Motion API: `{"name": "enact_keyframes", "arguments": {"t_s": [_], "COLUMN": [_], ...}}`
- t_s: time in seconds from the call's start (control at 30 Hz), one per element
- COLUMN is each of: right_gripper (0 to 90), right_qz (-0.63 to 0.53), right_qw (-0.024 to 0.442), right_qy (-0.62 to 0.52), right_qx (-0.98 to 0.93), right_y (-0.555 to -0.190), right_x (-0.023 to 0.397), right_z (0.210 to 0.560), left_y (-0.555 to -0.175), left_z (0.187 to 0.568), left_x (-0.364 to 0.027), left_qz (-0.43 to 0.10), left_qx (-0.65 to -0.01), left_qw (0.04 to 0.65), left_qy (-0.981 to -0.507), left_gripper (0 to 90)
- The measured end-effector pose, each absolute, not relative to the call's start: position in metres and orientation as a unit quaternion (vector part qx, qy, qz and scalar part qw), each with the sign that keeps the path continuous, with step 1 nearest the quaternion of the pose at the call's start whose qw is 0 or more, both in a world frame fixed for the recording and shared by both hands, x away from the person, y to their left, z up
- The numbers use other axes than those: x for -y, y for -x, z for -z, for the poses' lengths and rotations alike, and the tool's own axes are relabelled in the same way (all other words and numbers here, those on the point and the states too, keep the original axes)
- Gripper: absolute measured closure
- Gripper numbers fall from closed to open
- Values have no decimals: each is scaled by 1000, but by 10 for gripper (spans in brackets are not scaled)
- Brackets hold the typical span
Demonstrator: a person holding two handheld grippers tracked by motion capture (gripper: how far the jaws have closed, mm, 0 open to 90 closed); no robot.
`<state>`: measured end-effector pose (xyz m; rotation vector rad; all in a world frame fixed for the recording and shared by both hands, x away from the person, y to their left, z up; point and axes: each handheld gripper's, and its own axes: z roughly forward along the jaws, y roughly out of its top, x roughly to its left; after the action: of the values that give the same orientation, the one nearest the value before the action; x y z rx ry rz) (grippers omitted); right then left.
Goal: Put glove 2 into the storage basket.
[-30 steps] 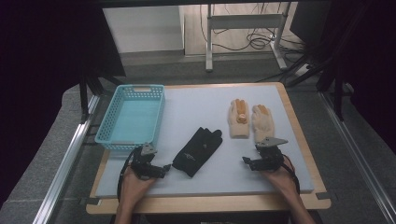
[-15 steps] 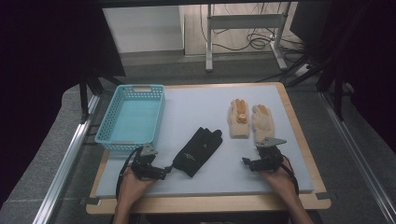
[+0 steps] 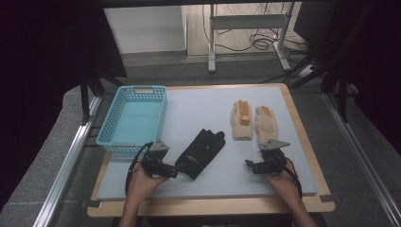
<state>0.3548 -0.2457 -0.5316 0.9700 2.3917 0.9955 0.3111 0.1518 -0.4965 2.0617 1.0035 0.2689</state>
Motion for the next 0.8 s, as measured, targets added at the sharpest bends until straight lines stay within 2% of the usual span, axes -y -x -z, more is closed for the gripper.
{"name": "enact_keyframes", "arguments": {"t_s": [0.17, 0.5, 0.73, 0.8], "right_gripper": [173, 173, 173, 173], "right_qz": [-353, -353, -353, -353], "right_qw": [187, 188, 188, 189], "right_qy": [-343, -343, -343, -343], "right_qx": [-850, -850, -850, -850], "right_y": [-355, -355, -355, -355], "right_x": [246, 246, 246, 246], "right_z": [532, 532, 532, 532], "left_y": [-342, -369, -369, -369], "left_z": [490, 504, 525, 529], "left_x": [-116, -73, -67, -70], "left_qz": [-93, -98, -119, -104], "left_qx": [-391, -395, -408, -417], "left_qw": [379, 337, 286, 296], "left_qy": [-834, -849, -859, -853], "left_gripper": [17, 0, 0, 0]}}
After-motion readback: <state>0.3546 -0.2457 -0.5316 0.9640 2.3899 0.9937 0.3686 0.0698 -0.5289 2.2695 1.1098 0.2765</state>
